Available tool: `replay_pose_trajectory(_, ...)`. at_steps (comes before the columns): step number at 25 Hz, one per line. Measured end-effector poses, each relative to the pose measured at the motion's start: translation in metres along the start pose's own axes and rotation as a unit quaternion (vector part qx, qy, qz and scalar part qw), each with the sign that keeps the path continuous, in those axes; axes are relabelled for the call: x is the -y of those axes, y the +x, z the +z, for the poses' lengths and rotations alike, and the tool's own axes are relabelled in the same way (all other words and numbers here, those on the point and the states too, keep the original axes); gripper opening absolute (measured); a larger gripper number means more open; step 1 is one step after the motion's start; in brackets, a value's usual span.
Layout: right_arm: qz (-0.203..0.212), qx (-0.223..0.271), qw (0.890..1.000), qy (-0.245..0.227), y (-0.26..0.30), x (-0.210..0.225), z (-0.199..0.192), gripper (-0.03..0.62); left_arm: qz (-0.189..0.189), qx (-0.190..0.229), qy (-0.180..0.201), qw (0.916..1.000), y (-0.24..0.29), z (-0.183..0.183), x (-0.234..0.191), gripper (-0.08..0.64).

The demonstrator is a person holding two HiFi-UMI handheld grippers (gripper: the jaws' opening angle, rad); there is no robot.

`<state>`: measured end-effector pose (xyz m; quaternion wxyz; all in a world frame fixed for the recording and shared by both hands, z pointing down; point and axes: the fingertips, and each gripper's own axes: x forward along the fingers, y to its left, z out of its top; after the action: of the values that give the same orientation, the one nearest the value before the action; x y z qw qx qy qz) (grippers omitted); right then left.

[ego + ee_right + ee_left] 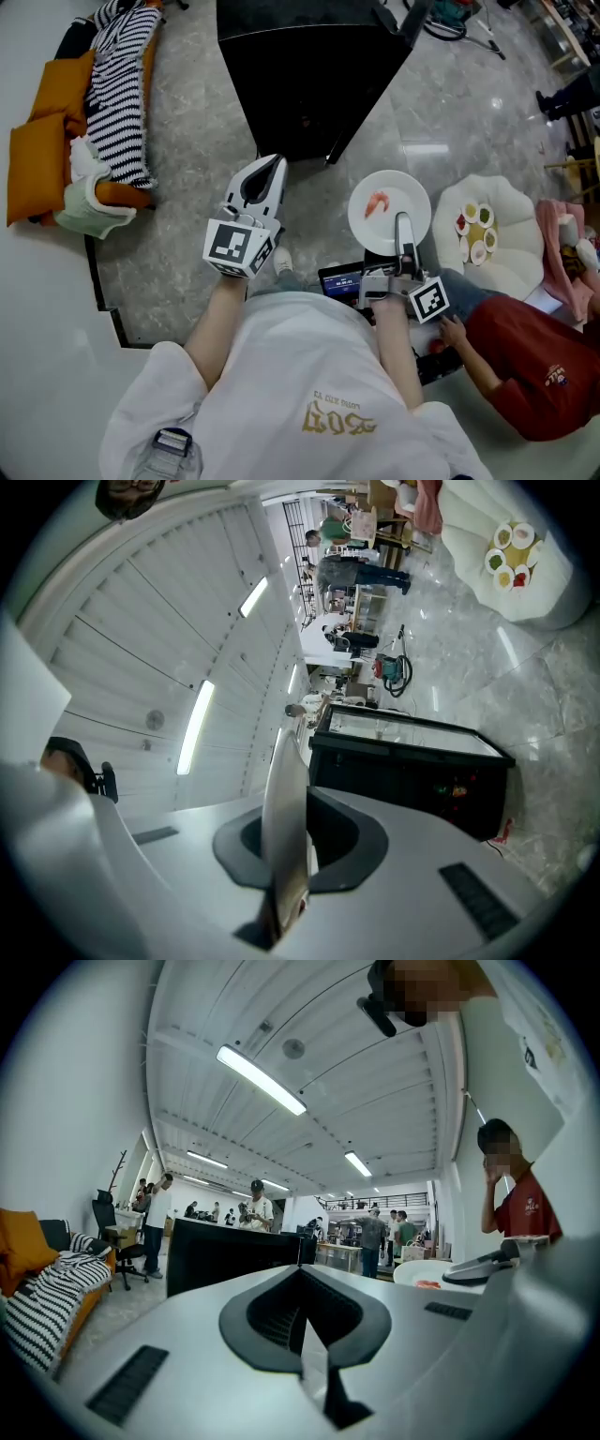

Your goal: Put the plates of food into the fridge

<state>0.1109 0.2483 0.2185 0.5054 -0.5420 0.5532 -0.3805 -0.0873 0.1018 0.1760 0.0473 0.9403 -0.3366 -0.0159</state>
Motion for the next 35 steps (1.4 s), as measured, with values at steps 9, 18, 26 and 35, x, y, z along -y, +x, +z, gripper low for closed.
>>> replay_pose_trajectory(9, -0.019, 0.017, 1.0, -0.018, 0.031, -0.001, -0.026, 0.017, -0.001, -0.006, -0.019, 0.9998, 0.005, 0.003, -0.047, 0.005)
replay_pose_trajectory(18, -0.018, 0.021, 1.0, -0.009, 0.038, 0.007, -0.029, 0.017, 0.0, -0.01, -0.025, 0.9996, 0.009, -0.007, -0.054, 0.005)
replay_pose_trajectory(26, -0.009, -0.002, 1.0, -0.004, 0.063, 0.019, -0.028, 0.017, 0.019, -0.012, -0.027, 0.9994, 0.013, -0.019, -0.061, 0.005)
replay_pose_trajectory(35, -0.016, -0.079, 0.997, -0.007, 0.127, 0.043, -0.023, 0.017, 0.069, -0.025, -0.027, 0.9969, 0.049, -0.019, -0.086, 0.005)
